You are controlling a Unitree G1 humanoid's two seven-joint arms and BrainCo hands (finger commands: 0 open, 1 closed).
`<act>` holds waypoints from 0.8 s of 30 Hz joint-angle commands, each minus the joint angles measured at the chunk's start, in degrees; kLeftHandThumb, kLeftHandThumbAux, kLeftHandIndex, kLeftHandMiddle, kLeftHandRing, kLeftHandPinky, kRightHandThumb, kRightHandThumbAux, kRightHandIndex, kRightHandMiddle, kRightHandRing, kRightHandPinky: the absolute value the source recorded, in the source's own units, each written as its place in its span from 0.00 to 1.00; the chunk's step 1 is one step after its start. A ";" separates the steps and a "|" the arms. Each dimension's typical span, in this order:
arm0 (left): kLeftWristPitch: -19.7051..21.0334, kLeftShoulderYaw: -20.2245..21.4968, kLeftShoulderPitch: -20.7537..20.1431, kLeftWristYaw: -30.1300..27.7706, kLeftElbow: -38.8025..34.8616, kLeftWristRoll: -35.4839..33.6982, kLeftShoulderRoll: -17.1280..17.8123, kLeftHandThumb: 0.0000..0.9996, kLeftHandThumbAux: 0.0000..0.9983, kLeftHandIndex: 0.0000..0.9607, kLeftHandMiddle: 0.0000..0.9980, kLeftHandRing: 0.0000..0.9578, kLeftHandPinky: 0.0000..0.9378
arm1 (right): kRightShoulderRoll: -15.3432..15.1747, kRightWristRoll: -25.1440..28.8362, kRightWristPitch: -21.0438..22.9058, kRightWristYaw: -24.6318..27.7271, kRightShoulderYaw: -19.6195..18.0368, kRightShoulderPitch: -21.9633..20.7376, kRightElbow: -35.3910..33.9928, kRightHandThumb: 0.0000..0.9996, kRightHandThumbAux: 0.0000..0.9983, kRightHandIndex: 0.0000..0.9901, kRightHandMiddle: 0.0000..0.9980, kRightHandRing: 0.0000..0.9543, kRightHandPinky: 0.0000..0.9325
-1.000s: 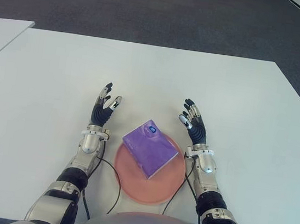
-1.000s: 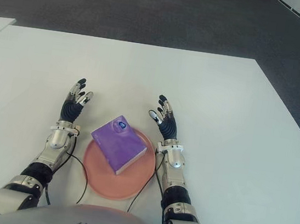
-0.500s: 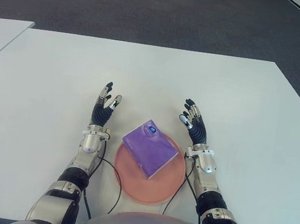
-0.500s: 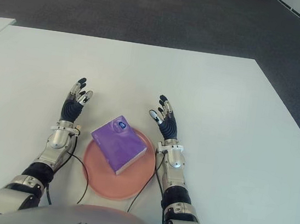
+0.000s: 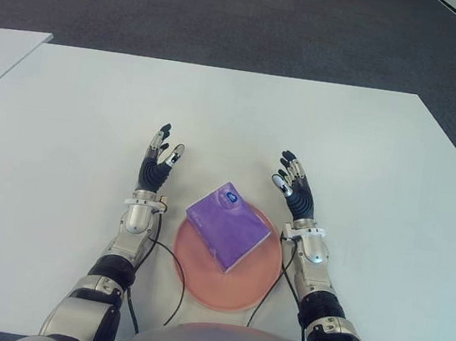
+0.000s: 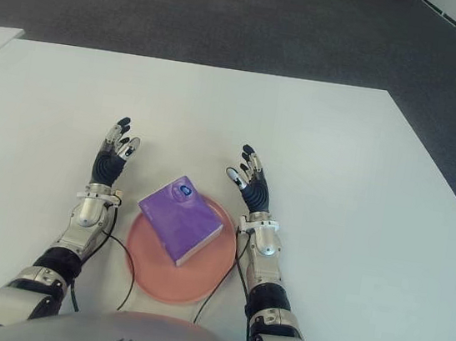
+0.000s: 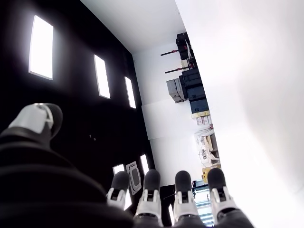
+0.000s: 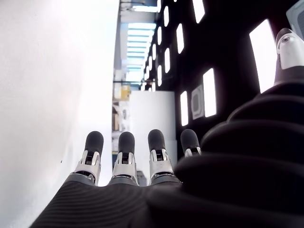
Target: Put the tissue paper into the plate.
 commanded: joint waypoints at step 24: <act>1.83 -1.10 4.76 2.83 0.29 3.50 -0.67 0.00 0.40 0.00 0.00 0.00 0.00 | 2.61 -1.66 7.25 -10.79 -0.99 6.89 -2.58 0.14 0.48 0.00 0.00 0.00 0.00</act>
